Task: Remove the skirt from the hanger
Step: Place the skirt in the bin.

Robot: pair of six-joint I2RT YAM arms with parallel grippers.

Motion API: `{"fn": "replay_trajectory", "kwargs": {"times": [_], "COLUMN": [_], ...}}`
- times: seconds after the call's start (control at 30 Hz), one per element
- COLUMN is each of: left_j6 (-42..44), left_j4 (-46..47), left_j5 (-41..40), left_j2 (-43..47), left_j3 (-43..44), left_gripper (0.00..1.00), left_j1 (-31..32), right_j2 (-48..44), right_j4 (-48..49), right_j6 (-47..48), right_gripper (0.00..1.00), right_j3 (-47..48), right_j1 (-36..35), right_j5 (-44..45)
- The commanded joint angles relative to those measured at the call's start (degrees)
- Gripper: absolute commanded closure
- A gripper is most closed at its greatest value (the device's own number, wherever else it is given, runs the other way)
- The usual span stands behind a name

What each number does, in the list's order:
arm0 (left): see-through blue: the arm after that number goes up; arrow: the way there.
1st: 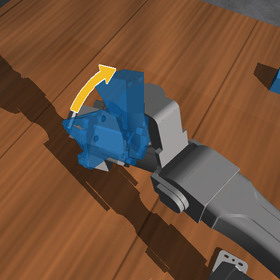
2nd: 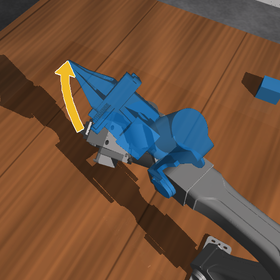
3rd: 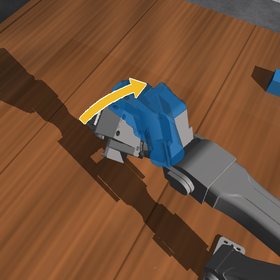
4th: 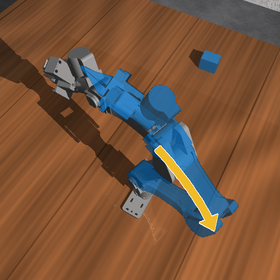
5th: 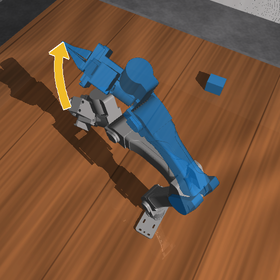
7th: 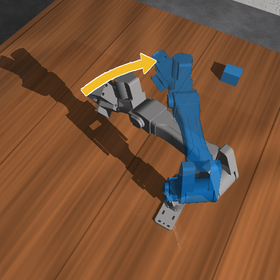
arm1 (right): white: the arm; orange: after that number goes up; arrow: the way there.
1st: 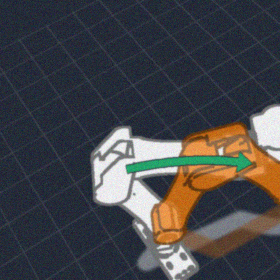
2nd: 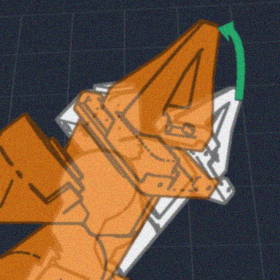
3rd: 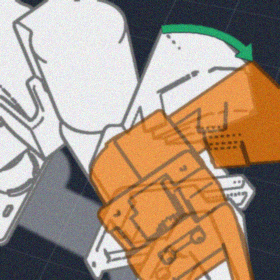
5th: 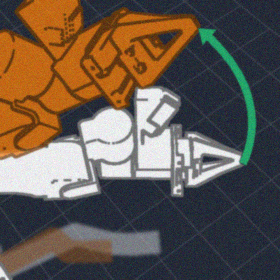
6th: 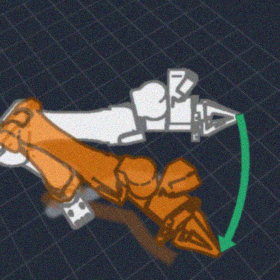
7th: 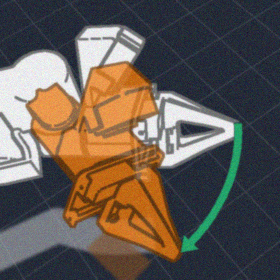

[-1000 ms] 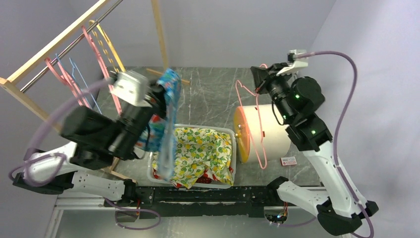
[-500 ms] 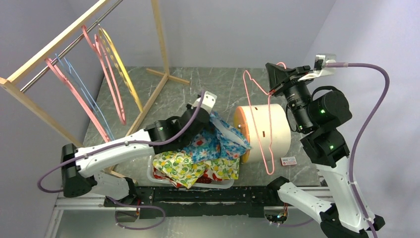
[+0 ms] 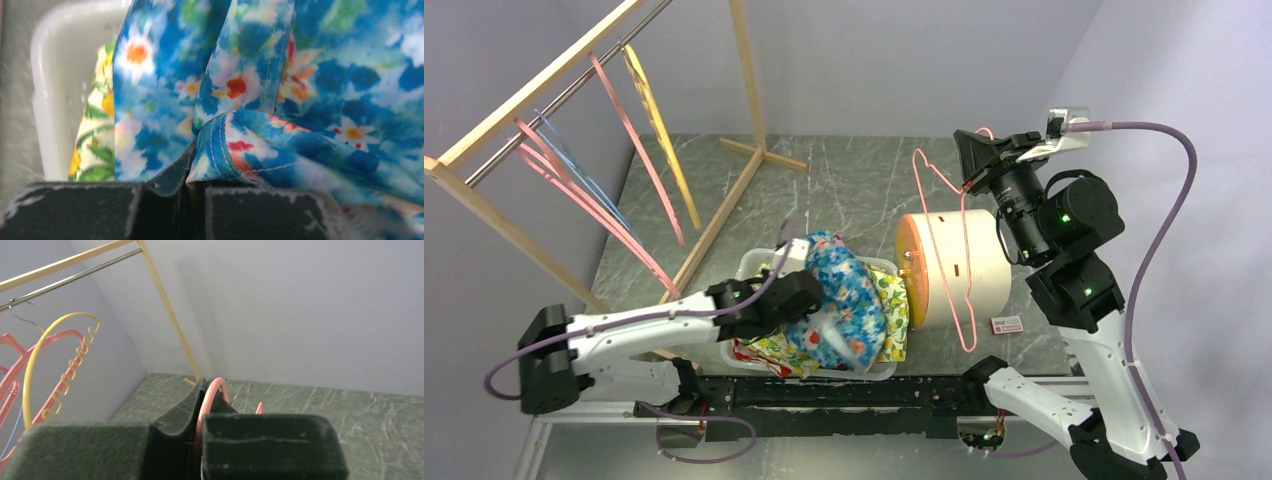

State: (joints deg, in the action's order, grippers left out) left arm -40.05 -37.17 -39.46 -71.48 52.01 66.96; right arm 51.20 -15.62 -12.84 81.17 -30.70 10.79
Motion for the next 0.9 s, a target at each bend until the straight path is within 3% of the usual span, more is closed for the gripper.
{"fn": "replay_trajectory", "kwargs": {"times": [0.0, 0.13, 0.27, 0.37, 0.5, 0.7, 0.87], "left_j6": [-13.6, -16.8, -15.8, -15.9, -14.4, -12.6, -3.1], "left_j4": [0.8, 1.8, -0.8, -3.2, -2.2, -5.1, 1.5], "left_j5": [7.3, 9.0, 7.8, 7.4, 10.6, 12.6, 21.0], "left_j2": [8.8, 10.6, 7.9, 4.6, 3.7, 9.9, 18.5], "left_j3": [-9.2, -12.3, -8.8, -6.3, -5.7, -1.7, -2.7], "left_gripper": [0.93, 0.92, 0.78, 0.58, 0.50, 0.31, 0.23], "left_j1": [-0.1, -0.1, -0.1, -0.1, 0.0, 1.4, 1.5], "right_j2": [0.0, 1.1, 1.0, 0.5, -0.4, -0.5, -0.2], "right_j4": [2.2, 1.9, 1.6, 1.2, 0.8, 0.7, 1.4], "right_j6": [-0.8, -1.4, -1.2, -0.9, -0.1, 0.1, -0.7], "right_gripper": [1.00, 1.00, 1.00, 1.00, 1.00, 1.00, 1.00], "right_j3": [-1.5, -1.8, -1.7, -1.6, -2.0, -2.1, -3.0], "right_j1": [0.2, 0.2, 0.2, 0.2, 0.2, 0.2, 0.2], "right_j5": [-2.0, -3.2, -3.3, -2.7, -1.8, -1.6, -2.7]}}
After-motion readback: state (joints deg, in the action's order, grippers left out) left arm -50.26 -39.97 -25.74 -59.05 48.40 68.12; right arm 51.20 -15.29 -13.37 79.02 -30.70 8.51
